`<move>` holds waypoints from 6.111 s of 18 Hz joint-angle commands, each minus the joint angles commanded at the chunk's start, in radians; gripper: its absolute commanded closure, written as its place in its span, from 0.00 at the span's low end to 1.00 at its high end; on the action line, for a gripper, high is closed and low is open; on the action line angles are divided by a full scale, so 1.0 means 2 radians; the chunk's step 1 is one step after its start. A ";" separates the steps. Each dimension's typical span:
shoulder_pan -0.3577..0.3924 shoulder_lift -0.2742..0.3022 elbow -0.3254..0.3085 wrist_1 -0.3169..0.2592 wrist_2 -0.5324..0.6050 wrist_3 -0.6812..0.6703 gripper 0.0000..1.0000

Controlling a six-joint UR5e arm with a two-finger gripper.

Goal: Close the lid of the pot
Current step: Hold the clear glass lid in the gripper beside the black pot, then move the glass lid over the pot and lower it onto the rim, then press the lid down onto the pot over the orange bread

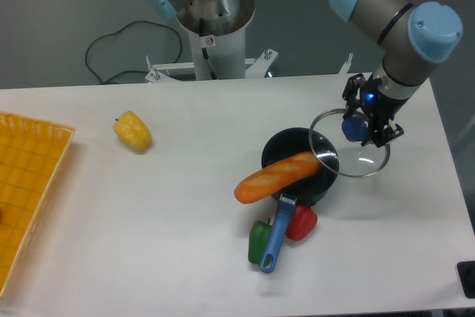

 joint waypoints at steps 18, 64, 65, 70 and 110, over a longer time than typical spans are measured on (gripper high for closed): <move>0.012 0.006 -0.015 0.000 -0.059 -0.019 0.45; -0.013 0.015 -0.068 0.005 -0.110 -0.082 0.45; -0.014 0.015 -0.069 0.005 -0.110 -0.082 0.44; -0.019 0.015 -0.070 0.005 -0.108 -0.090 0.44; -0.022 0.010 -0.085 0.013 -0.104 -0.083 0.43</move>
